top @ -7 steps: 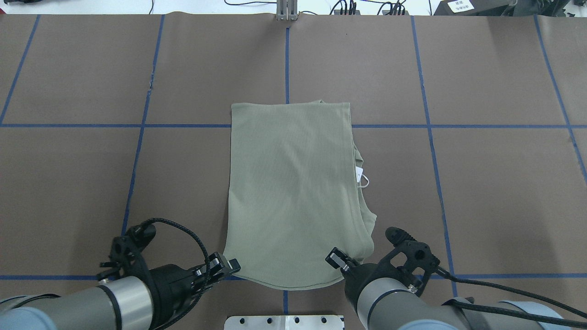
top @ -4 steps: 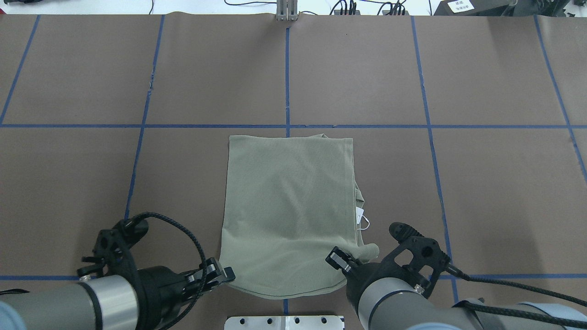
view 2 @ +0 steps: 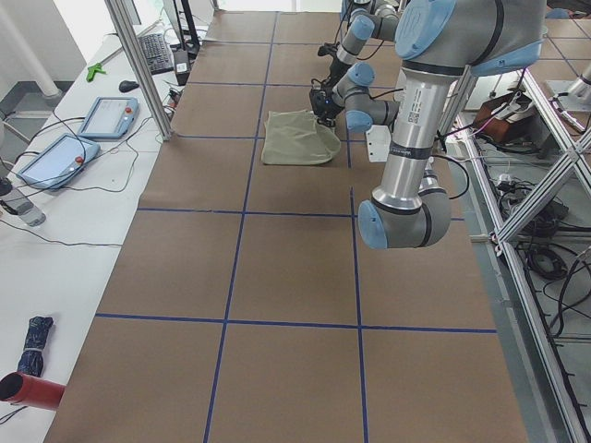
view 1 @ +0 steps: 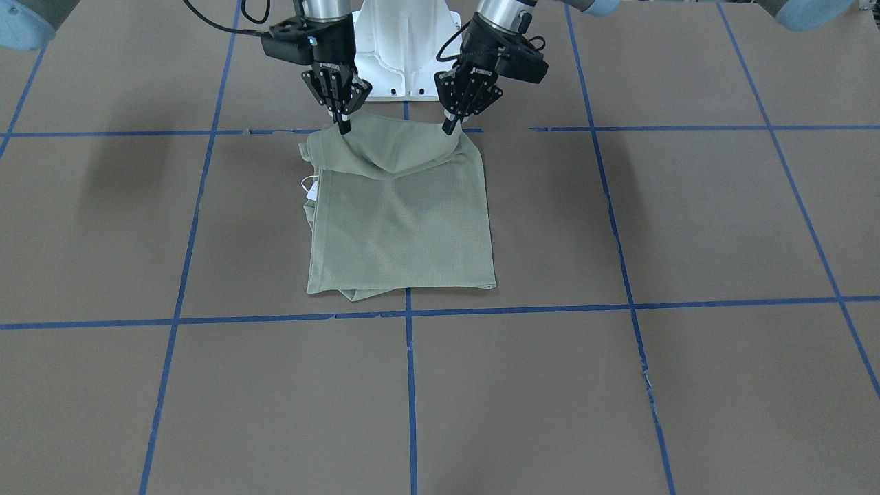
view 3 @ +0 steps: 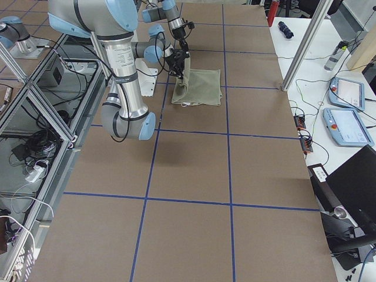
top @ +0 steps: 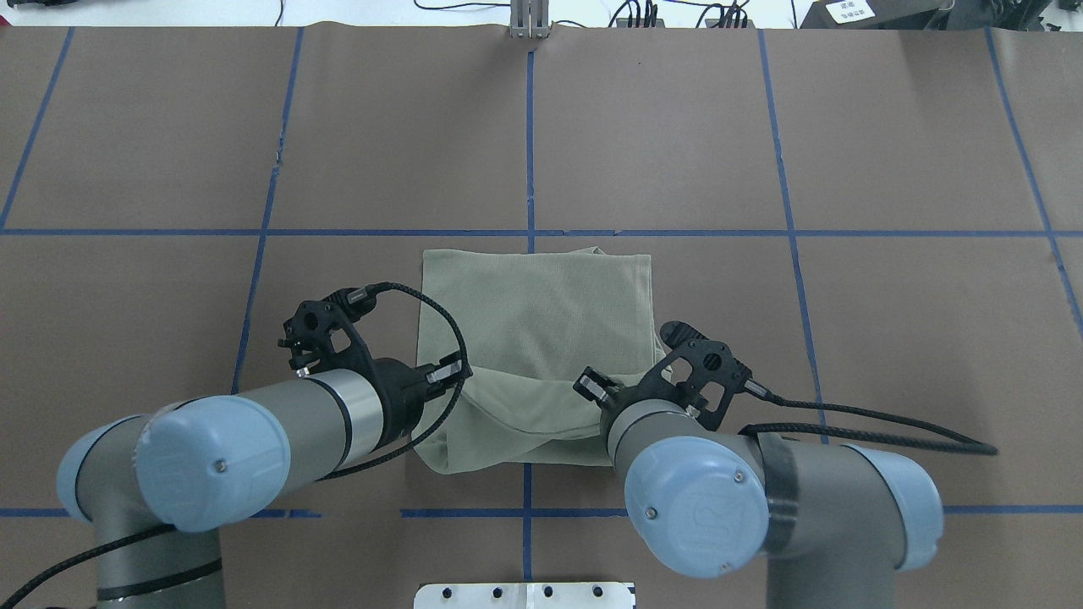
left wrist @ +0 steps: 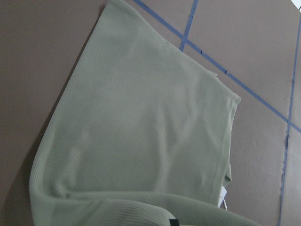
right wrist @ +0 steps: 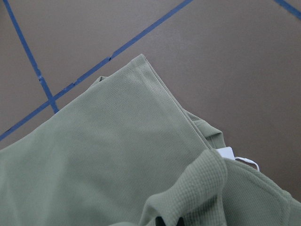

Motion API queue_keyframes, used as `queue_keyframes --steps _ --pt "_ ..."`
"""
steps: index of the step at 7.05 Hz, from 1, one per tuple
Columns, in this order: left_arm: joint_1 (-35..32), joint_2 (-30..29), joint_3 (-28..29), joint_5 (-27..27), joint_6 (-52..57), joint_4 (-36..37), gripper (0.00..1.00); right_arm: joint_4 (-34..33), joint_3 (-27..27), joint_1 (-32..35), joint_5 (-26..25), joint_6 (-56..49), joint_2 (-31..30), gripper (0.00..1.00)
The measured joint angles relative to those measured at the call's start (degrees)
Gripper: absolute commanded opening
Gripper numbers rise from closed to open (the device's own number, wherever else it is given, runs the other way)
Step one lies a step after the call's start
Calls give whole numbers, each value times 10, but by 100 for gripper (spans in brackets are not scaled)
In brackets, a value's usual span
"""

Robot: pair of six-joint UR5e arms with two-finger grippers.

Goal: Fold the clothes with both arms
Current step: 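Fold the held edge over toward the far edge with both grippers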

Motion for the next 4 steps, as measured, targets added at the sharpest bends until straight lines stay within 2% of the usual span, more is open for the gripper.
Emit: queue_keyframes --steps 2,4 --pt "-42 -16 52 -8 34 -3 0 42 -64 37 14 -25 17 0" --pt "-65 -34 112 -11 56 -32 0 48 -86 58 25 -41 24 0"
